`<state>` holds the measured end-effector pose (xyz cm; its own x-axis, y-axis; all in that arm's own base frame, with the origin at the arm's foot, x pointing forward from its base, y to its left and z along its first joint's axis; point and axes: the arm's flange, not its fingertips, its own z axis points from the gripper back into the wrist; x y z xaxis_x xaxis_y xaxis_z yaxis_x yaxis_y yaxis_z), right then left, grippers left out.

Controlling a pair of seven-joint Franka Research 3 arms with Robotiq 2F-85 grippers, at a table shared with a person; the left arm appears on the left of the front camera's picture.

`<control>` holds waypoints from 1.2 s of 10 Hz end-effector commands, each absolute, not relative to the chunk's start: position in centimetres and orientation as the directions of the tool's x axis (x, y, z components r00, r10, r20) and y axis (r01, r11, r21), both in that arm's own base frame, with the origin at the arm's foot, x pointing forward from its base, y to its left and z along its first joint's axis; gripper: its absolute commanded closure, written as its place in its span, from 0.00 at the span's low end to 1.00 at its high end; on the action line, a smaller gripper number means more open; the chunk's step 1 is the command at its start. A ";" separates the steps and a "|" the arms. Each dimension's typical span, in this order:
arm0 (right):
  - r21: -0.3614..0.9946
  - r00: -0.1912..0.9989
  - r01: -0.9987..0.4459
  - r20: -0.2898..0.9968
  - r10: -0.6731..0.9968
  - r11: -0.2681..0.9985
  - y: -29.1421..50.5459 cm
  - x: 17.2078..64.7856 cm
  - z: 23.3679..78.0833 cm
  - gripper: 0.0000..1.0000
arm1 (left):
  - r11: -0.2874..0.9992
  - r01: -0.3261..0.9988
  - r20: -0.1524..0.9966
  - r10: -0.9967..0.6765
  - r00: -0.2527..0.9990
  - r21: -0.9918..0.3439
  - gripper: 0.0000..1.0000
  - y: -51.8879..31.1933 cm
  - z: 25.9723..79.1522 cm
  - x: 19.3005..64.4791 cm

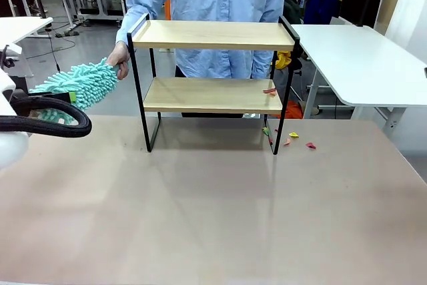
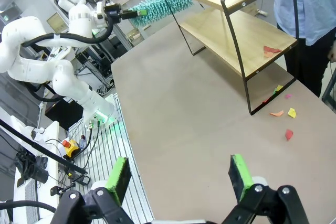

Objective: Clean the shelf.
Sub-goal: Hand the Duster back to the human.

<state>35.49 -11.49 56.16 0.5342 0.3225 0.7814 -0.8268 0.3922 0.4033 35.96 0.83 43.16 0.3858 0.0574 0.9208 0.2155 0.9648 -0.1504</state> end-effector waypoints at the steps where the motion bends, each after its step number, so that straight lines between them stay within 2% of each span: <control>1: 0.392 0.519 -0.837 0.788 0.331 0.382 -11.6 35.5 56.4 0.00 | 0.937 0.229 0.887 0.143 0.440 -0.265 0.00 4.9 49.2 33.7; 3: 0.392 0.519 -0.837 0.788 0.331 0.382 -11.6 35.5 56.4 0.00 | 0.860 0.271 0.842 0.275 0.465 -0.431 0.00 10.0 54.4 32.0; 4: 0.392 0.519 -0.837 0.788 0.331 0.382 -11.6 35.5 56.4 0.00 | 0.837 0.271 0.832 0.326 0.450 -0.474 0.00 12.7 56.3 31.3; 7: 0.392 0.519 -0.837 0.788 0.331 0.382 -11.6 35.5 56.4 0.00 | 0.773 0.239 0.776 0.454 0.438 -0.588 0.00 19.3 57.2 30.4; 9: 0.392 0.519 -0.837 0.788 0.331 0.382 -11.6 35.5 56.4 0.00 | 0.798 0.228 0.785 0.419 0.457 -0.558 0.00 20.2 56.3 30.1; 12: 0.392 0.519 -0.837 0.788 0.331 0.382 -11.6 35.5 56.4 0.00 | 0.792 0.224 0.789 0.447 0.421 -0.569 0.00 20.1 57.1 29.1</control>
<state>35.49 -11.46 56.17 0.5343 0.3237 0.7809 -0.8269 0.3921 0.4032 29.25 20.41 57.12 0.4310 0.4453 0.7848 0.2226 0.7904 -0.5707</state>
